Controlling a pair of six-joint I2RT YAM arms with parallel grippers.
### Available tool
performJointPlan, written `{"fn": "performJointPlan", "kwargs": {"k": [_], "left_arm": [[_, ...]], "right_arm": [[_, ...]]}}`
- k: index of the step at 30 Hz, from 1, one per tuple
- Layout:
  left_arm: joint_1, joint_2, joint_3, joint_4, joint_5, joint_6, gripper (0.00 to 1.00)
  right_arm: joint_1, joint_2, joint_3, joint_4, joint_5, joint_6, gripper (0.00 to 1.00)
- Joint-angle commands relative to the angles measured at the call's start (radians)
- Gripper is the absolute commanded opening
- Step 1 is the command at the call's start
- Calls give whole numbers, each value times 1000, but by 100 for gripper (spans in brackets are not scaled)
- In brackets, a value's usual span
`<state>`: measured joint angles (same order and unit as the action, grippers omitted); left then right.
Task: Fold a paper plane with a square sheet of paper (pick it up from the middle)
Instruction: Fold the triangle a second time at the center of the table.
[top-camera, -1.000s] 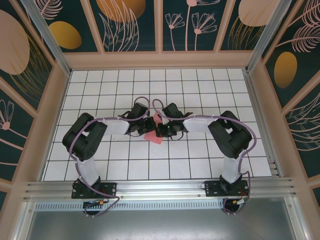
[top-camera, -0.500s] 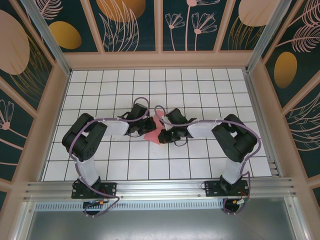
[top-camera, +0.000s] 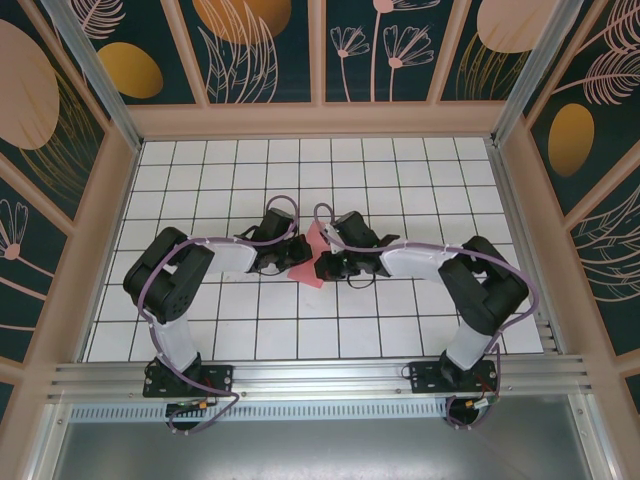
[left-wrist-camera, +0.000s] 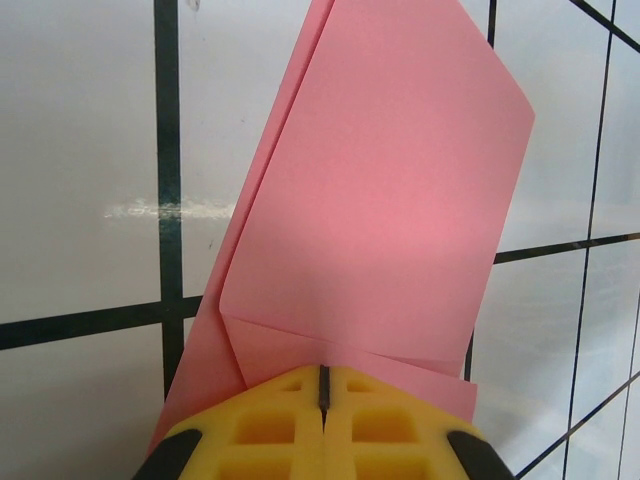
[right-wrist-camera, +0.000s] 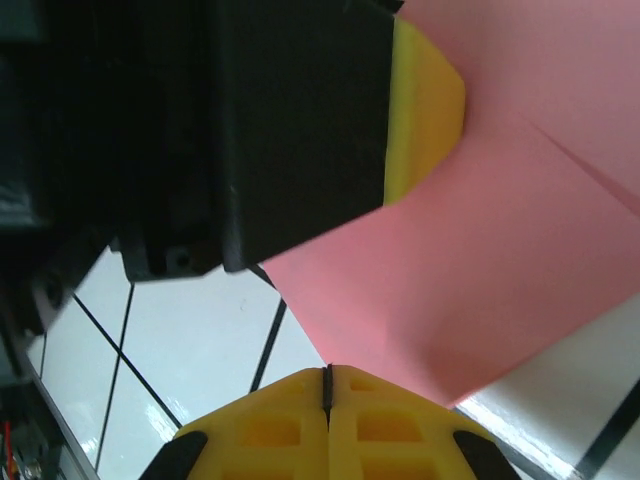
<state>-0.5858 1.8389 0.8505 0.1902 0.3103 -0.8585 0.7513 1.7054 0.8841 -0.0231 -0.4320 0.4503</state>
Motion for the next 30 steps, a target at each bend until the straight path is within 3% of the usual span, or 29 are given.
{"fn": "performJointPlan", "kwargs": {"k": [1,14,24,30], "left_arm": [[-2,42,-52,-92,-27,-10,4],[-1,39,-60,-85,-29,-18,4],[-1,51,-67,-78,-47,-6,3],[1,59,-63,-71,-43,12,3]], "right_arm": [[11,51,26,33,11,41,2],[10,142,92,-1,10,18,2],[24,129,-11,-62,-26,-26,1],[40,38,-112,-92,-39,-39,1]]}}
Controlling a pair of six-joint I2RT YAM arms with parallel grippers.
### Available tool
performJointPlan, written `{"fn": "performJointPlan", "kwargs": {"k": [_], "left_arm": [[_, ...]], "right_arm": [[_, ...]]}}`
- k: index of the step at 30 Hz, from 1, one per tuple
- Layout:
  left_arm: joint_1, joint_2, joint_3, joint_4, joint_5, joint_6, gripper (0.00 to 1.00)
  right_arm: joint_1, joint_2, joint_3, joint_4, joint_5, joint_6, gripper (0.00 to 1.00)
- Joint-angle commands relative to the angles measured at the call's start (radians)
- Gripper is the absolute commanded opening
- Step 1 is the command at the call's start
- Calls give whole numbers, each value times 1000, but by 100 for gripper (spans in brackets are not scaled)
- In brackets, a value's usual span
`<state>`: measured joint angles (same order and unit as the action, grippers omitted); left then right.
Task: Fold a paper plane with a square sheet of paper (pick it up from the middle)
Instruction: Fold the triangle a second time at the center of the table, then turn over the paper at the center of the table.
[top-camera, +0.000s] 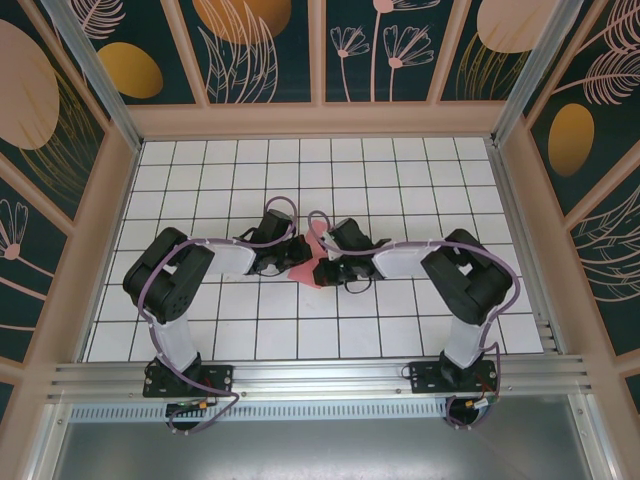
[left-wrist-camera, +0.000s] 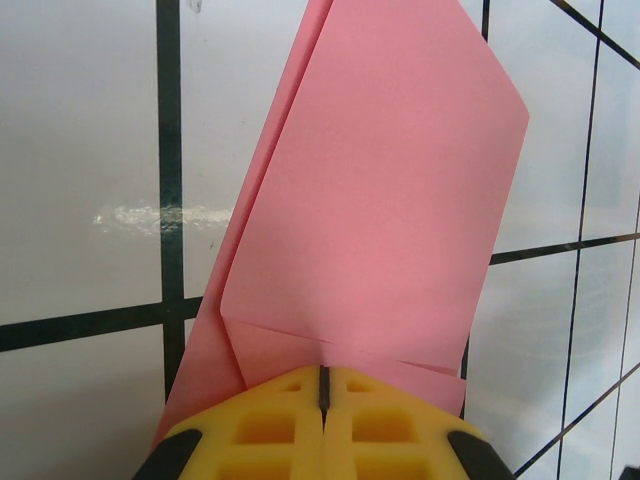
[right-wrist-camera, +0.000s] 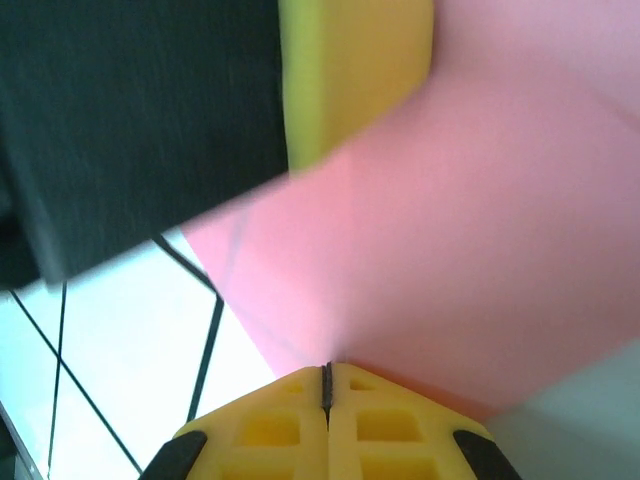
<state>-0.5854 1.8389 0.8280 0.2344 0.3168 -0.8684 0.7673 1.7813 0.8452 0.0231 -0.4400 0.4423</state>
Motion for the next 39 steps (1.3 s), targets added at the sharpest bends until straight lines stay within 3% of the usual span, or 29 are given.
{"fn": "performJointPlan", "kwargs": {"k": [1,10,12,15,19,22,26,30,36,39], "left_arm": [[1,58,-41,-110,-45,25,3],[1,5,-34,-46,25,42,6],[0,-31,-20,-29,53,38,9],[1,-94,-4,-13,59,30,18],[-1,-165,-14,-18,7,-1,30],[0,-191,-47,-14,-32,-18,32],[0,-208,-101,33,-15,-47,29],[0,-200,-106,34,-4,-55,22],[1,-177,-110,36,-26,-74,22],[1,-166,-110,31,-19,-75,23]], "right_arm": [[24,-53,-84,-142,-28,-33,1],[9,-219,-59,-23,163,86,2],[-13,-233,-55,10,239,158,2],[-59,-231,-75,63,255,233,6],[-100,-204,-59,79,244,246,14],[-106,-180,-29,54,254,230,20],[-118,-143,-6,48,221,187,30],[-123,-138,14,49,189,159,31],[-133,-81,69,7,186,141,39],[-138,-49,72,33,115,141,42]]}}
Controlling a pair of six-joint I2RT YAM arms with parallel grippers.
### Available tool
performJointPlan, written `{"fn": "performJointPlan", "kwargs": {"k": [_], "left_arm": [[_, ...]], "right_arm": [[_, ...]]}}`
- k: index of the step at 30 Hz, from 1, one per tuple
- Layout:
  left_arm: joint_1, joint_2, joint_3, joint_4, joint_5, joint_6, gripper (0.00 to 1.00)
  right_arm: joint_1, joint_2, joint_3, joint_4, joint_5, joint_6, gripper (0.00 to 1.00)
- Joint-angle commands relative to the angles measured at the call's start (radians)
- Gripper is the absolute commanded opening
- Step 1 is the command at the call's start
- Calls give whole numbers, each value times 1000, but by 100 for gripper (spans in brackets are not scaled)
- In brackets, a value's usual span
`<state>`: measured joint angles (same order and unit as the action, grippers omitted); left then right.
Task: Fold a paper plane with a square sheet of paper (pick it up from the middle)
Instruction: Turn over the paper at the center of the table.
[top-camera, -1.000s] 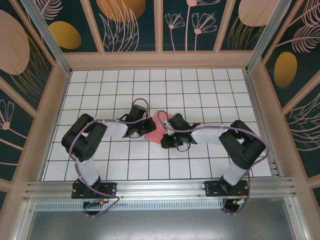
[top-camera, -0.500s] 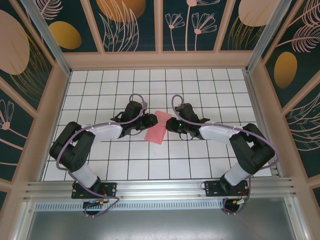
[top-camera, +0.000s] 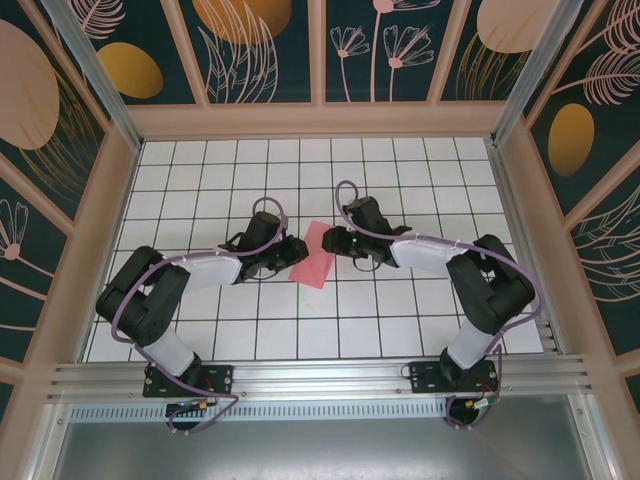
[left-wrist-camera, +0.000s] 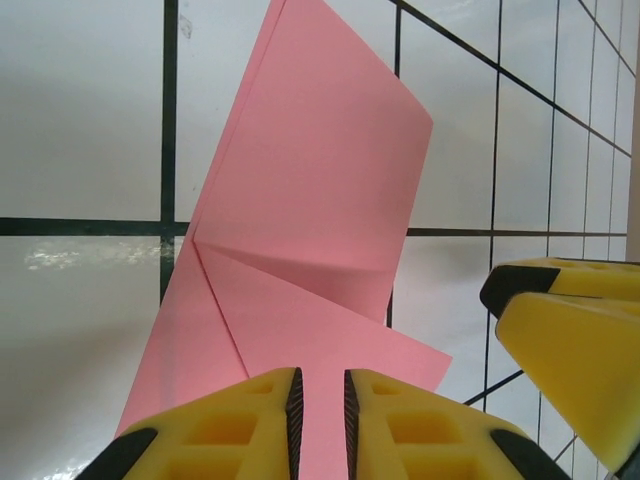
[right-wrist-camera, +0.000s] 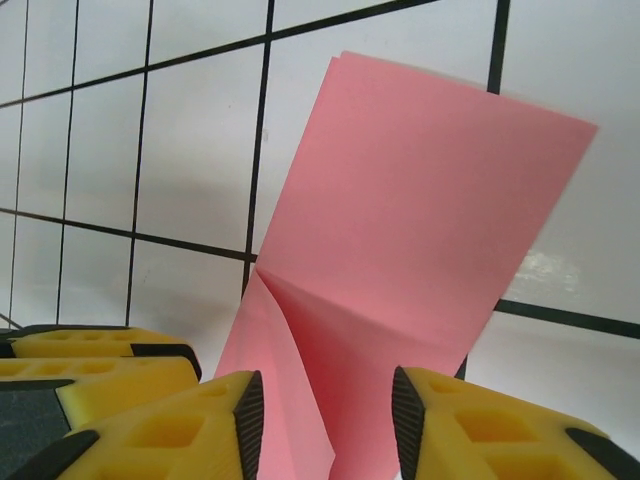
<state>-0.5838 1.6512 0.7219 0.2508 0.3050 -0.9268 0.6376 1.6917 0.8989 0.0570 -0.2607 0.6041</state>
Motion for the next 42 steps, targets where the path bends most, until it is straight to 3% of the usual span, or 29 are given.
{"fn": "performJointPlan", "kwargs": {"k": [1,6,11,16,29,32,36,42], "left_arm": [[-1,25,-3,14,-7,-16,24],[-2,34,-9,33,13,-29,27],[-2,49,-19,66,44,-46,31],[-1,57,-23,107,85,-63,34],[-1,132,-4,166,142,-54,38],[-1,145,5,183,165,-39,34],[-1,151,10,207,173,-7,25],[-2,146,25,214,153,58,8]], "right_arm": [[-9,47,20,5,-81,-22,43],[-11,77,10,40,-152,-17,40],[-27,79,-21,79,-174,3,18],[-41,78,-46,90,-154,17,9],[-54,75,-72,101,-149,23,8],[-58,76,-74,101,-150,26,8],[-67,50,-83,117,-180,34,15],[-111,-96,-95,79,-133,33,47]]}}
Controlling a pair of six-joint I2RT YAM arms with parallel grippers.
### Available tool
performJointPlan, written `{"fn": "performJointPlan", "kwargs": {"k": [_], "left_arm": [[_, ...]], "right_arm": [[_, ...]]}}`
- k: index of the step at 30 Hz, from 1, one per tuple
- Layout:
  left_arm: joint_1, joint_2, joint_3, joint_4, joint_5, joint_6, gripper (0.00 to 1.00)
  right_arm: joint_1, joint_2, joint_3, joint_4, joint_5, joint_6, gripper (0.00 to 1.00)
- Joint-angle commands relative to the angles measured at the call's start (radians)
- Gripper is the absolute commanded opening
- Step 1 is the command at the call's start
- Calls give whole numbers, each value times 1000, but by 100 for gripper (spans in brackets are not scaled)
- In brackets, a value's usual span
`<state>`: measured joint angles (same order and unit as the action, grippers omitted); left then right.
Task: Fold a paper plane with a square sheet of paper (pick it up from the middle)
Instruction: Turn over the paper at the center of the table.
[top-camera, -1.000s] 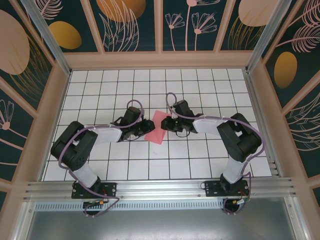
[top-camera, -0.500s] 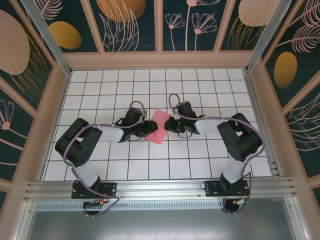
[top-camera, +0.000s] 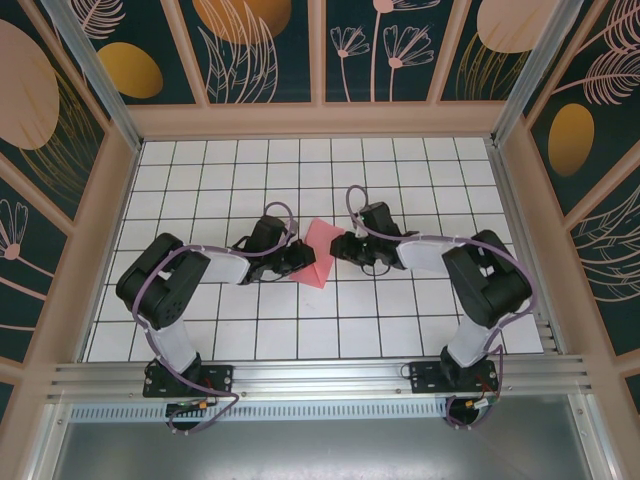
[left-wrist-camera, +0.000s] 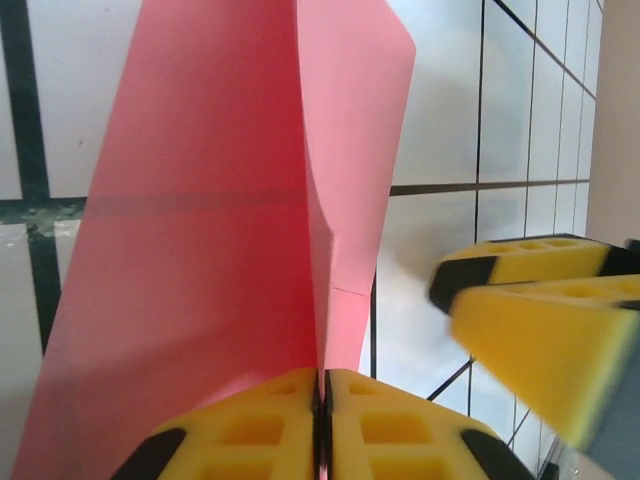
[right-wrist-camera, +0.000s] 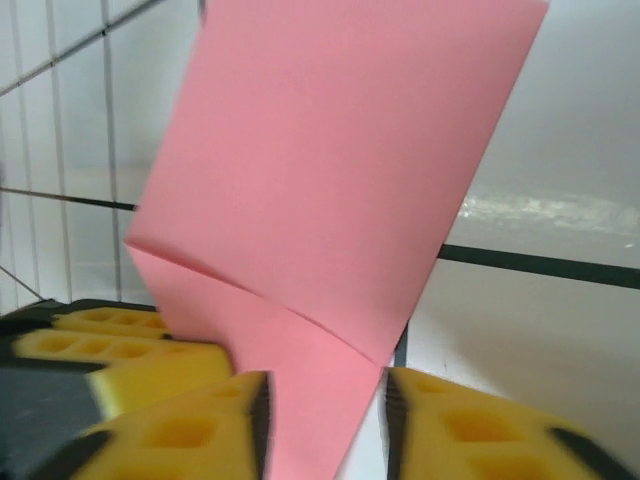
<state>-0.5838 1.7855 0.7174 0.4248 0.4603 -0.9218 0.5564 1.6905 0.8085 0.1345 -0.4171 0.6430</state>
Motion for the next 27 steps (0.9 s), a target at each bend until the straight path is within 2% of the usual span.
{"fn": "performJointPlan", "kwargs": {"k": [1,4,8,9,14,18,25,27], "left_arm": [[-2,8,34,31,-12,66,6],[-2,-25,63,-56,-55,125,2],[-1,-140,132,-254,-169,232,2],[-1,-163,155,-317,-206,256,2],[-4,-259,301,-610,-438,382,3],[-13,-261,394,-767,-637,440,4],[-74,-93,565,-993,-1120,460,5],[-91,-11,608,-1043,-1219,450,5]], "right_arm": [[-43,-123,-7,-16,44,-9,53],[-70,-210,-15,-77,139,-38,67],[-94,-345,-46,-94,238,-81,96],[-98,-372,-54,-92,256,-82,99],[-119,-465,-68,-130,374,-77,99],[-136,-486,-81,-170,445,-30,99],[-167,-486,-111,-222,488,25,99],[-182,-488,-112,-252,510,41,99]]}}
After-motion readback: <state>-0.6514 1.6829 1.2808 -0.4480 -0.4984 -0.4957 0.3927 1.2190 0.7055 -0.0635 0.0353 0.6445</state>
